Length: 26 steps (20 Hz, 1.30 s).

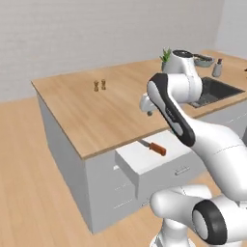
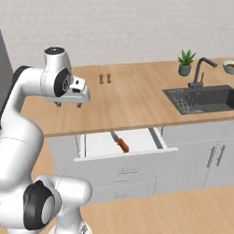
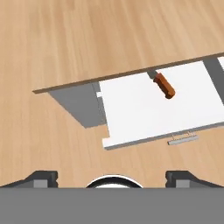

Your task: Pick up the knife from the drawer and place it on the cutting board. Then place the meat from the plate to the cutting board.

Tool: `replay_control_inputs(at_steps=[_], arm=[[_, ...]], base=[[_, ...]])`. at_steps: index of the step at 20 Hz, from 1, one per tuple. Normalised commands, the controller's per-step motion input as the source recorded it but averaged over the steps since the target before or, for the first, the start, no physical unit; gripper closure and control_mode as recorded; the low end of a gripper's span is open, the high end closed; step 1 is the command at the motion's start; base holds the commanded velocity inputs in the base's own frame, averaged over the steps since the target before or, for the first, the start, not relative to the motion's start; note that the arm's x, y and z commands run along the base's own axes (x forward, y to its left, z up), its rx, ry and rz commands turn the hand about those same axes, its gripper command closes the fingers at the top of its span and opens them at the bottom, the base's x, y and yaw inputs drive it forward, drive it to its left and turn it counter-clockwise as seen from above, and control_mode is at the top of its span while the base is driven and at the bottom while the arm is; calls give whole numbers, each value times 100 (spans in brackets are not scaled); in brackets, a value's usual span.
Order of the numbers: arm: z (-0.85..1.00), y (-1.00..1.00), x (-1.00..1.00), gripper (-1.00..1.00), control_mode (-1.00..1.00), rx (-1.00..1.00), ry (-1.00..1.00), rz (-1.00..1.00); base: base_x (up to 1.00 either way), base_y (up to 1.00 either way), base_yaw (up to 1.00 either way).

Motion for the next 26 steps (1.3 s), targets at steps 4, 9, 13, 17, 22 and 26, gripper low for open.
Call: replay_control_inputs(at_steps=[4,9,13,17,22,26], arm=[[0,0,0,-100,100,0,0,0],[0,0,0,-100,100,0,0,0],[0,0,0,-100,100,0,0,0],[0,0,0,-100,100,0,0,0],[0,0,0,-100,100,0,0,0],[-11,-1,4,-100,-100,0,0,-1]], base=[[67,59,-50],[59,6,-22],[-14,27,-14],[1,82,-10],[3,36,-14],[5,0,-10]])
